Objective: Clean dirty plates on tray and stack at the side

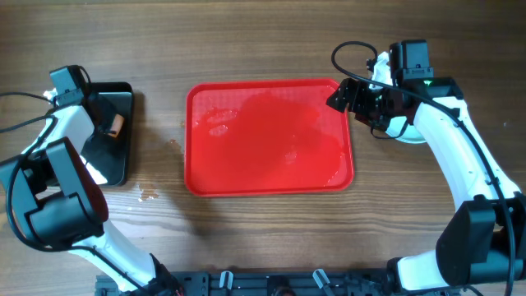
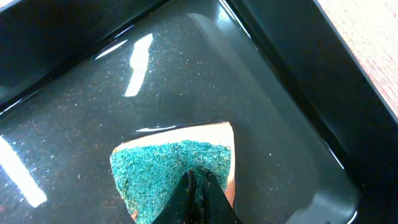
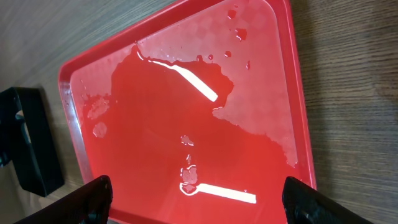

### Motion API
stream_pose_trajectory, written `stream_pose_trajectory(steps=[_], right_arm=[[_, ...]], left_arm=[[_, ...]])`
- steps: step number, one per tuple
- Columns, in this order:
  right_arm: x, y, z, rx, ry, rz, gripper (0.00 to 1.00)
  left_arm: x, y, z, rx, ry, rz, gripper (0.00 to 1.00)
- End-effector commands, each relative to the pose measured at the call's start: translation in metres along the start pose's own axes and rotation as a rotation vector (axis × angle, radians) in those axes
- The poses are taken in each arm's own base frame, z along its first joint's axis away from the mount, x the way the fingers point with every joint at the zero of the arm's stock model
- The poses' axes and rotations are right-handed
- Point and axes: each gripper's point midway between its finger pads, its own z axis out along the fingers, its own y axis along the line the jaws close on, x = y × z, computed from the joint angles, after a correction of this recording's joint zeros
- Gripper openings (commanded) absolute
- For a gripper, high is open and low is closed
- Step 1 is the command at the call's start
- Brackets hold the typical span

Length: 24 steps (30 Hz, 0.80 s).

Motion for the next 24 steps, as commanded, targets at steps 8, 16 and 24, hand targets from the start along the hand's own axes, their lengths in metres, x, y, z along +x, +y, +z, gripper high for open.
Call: stream_pose_trajectory(steps=[8,16,24], right_arm=[[-0.004,0.016,-0.027,-0.022,-0.079,-0.049,0.88],[0.020,0.004,-0.089,0.124,-0.176,-0.054,0.87],[0.062,0.003,-0.136,0.148,-0.226,-0.099,0.84]], left_arm=[[-0.052,-0.045,-0.160,0.344,-0.175,-0.001,0.82],[-0.027,-0.048,-0.206,0.443,-0.104,0.020,1.00],[-0.013,-0.040,-0.201,0.408,-0.042,0.019,1.00]])
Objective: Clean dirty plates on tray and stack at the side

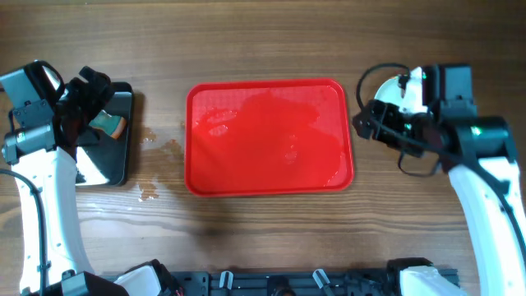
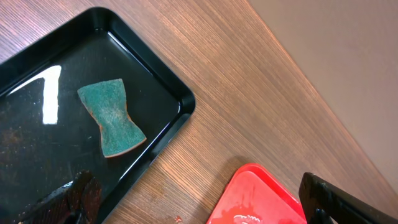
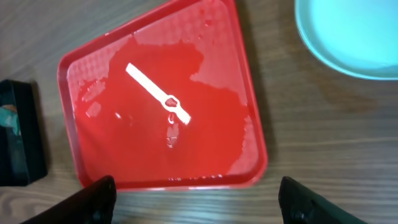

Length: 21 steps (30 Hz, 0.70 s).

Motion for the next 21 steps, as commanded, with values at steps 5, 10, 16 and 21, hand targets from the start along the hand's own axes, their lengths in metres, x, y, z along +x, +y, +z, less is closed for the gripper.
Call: stream_pose_trajectory(steps=[5,10,16,21], right_arm=[[0.029,-0.004,-0.052,-0.025,-0.173,-0.065,0.87],[0.046,-0.007,-0.064,-0.049,-0.231,-0.078,1.00],[0.046,-0.006,-0.066,-0.063,-0.236,0.015,1.00],[0.045,-0.008,-0.060,-0.058,-0.215,0.076,1.00]], left_arm=[[0.001,-0.002,0.002,0.017,0.013,0.002,1.00],[0.001,-0.002,0.002,0.016,0.013,0.002,1.00],[0.001,-0.002,0.002,0.017,0.013,0.002,1.00],[0.001,-0.002,0.002,0.017,0.013,0.002,1.00]])
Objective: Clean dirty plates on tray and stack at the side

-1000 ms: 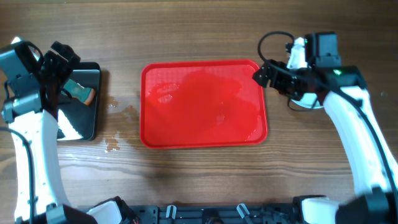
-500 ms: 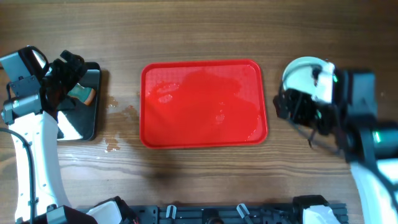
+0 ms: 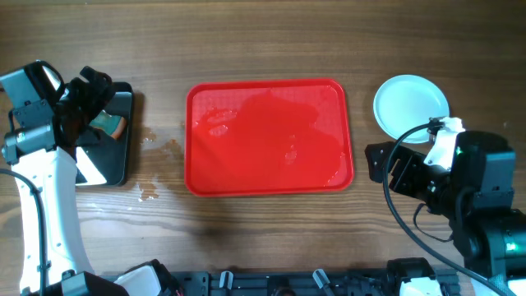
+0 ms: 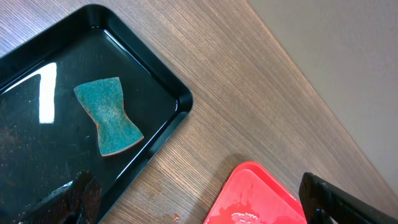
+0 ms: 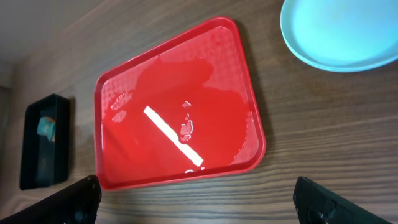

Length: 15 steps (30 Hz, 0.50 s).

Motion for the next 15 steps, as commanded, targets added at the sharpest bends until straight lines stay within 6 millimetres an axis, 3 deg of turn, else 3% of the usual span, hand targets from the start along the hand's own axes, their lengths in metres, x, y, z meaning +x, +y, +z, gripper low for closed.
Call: stream_pose_trajectory(steps=[1,10,15], right_arm=[[0.000,-0.008,0.009,0.046,0.014,0.062,1.00],[0.000,-0.012,0.021,0.064,0.058,-0.023,1.00],[-0.014,0.000,0.013,-0.011,-0.080,-0.124,1.00]], left_arm=[[0.000,0.000,0.002,0.008,0.006,0.002,1.00],[0.000,0.000,0.002,0.008,0.006,0.002,1.00],[0.000,0.000,0.002,0.008,0.006,0.002,1.00]])
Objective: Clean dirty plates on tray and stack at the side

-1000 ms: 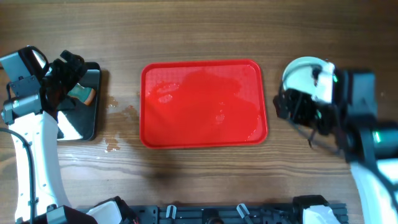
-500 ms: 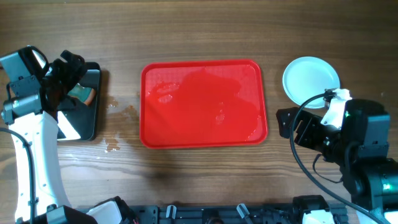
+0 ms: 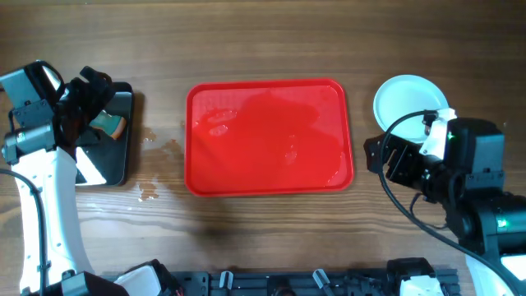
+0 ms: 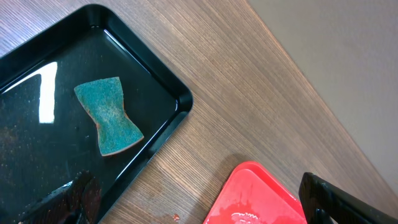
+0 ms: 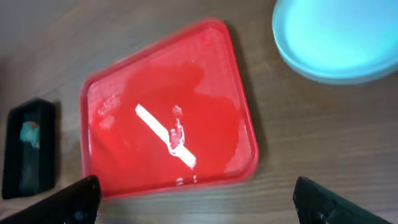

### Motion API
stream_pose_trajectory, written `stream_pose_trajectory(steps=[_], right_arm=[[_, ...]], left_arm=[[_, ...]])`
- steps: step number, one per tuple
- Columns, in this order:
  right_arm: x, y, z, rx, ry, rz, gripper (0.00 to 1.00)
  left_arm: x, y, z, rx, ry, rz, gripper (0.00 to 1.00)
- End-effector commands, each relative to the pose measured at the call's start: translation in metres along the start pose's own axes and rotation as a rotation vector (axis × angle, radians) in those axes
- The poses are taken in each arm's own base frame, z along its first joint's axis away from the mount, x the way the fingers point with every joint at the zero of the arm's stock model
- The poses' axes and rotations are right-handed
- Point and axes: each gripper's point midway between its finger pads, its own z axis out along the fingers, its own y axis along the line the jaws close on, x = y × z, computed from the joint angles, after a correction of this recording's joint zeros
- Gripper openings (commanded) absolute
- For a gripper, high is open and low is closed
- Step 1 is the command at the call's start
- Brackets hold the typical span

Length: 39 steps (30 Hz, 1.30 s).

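Observation:
The red tray lies mid-table, wet and bare of plates. A pale blue-white plate sits on the wood to its right, also at the top right of the right wrist view as the plate; whether others lie under it I cannot tell. My right gripper hangs open and empty, high in front of the plate. A green sponge lies in the black tray at far left. My left gripper is open and empty, raised above that tray.
Water drops and a small reddish spot mark the wood between the black tray and the red tray. The right arm's cable loops over the plate's near edge. A dark rail runs along the table's front edge.
My right arm has shifted a little toward the back of the table, nearer the plate, and its wrist view is blurred. The left arm, sponge and both trays are unchanged.
First my left gripper was shut on the sponge inside the black tray, and my right gripper stood open at the red tray's right edge. Then the sponge lay free with the left gripper raised and open. The right arm stood further right, then front right, with the plate uncovered.

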Motion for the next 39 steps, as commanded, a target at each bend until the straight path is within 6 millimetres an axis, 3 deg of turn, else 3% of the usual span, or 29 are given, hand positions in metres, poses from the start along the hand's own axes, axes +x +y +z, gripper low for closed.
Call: stream_pose_trajectory(steps=[1,12,16,27,39], right_arm=[[-0.003,0.005,-0.007,-0.057,-0.117,-0.120,1.00],[-0.009,0.007,-0.006,-0.228,-0.615,-0.323,1.00],[-0.002,0.002,0.002,-0.274,-0.766,-0.367,1.00],[0.012,-0.011,0.008,-0.240,-0.912,-0.487,1.00],[-0.004,-0.029,-0.004,-0.120,-1.001,-0.473,1.00]], left_arm=[[0.000,0.000,0.002,0.008,0.006,0.002,1.00],[0.000,0.000,0.002,0.008,0.006,0.002,1.00],[0.000,0.000,0.002,0.008,0.006,0.002,1.00],[0.000,0.000,0.002,0.008,0.006,0.002,1.00],[0.000,0.000,0.002,0.008,0.006,0.002,1.00]])
